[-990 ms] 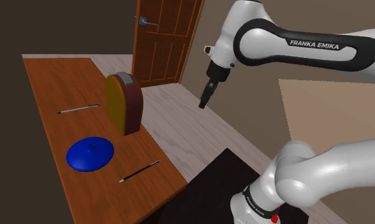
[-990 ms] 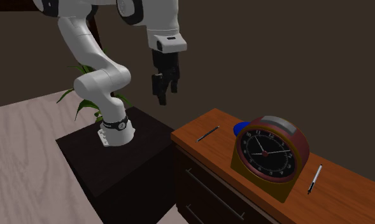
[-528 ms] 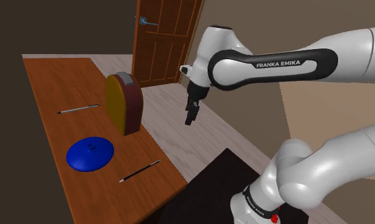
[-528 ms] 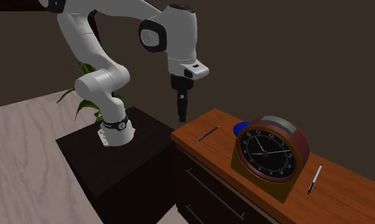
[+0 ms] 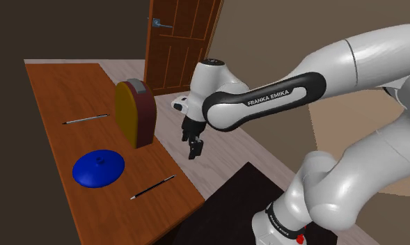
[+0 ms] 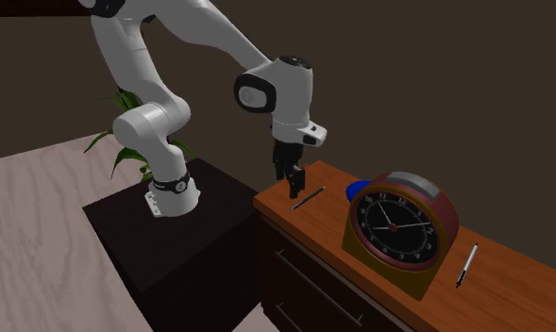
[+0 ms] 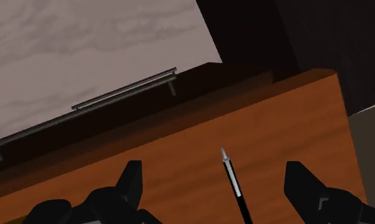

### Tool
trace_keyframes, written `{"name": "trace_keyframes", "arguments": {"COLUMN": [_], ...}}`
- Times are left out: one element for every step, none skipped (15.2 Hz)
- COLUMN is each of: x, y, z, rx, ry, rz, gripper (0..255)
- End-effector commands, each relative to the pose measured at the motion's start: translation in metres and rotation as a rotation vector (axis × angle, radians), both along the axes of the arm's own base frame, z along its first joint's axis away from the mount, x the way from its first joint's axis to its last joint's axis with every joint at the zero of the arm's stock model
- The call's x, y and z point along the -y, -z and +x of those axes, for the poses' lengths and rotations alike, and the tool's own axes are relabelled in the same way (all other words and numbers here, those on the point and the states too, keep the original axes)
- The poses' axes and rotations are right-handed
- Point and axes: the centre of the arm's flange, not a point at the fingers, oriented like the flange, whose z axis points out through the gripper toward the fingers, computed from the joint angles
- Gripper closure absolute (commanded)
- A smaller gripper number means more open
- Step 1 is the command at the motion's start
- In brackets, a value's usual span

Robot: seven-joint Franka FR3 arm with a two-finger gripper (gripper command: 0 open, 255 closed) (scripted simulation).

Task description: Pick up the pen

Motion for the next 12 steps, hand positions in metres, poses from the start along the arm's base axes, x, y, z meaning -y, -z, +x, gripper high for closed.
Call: {"name": "trace_keyframes", "arguments": {"x": [-0.015, -0.022, -0.029, -0.036, -0.043, -0.046, -0.046, -0.046, -0.046, -0.046, -0.046, -0.046], "y": [0.023, 0.034, 0.045, 0.056, 0.067, 0.072, 0.078, 0.083, 0.088, 0.093, 0.099, 0.104], "z": [-0.001, -0.002, -0.004, -0.006, -0.009, -0.010, -0.010, -0.010, -0.010, -0.010, -0.010, -0.010], "rx": [-0.005, -0.007, -0.010, -0.013, -0.016, -0.017, -0.017, -0.017, -0.017, -0.017, -0.017, -0.017], "ry": [-0.102, -0.151, -0.199, -0.248, -0.297, -0.318, -0.318, -0.318, -0.318, -0.318, -0.318, -0.318], "rz": [0.000, -0.001, -0.002, -0.002, -0.003, -0.003, -0.003, -0.003, -0.003, -0.003, -0.003, -0.003], "gripper": [0, 0, 0, 0, 0, 0, 0, 0, 0, 0, 0, 0]}}
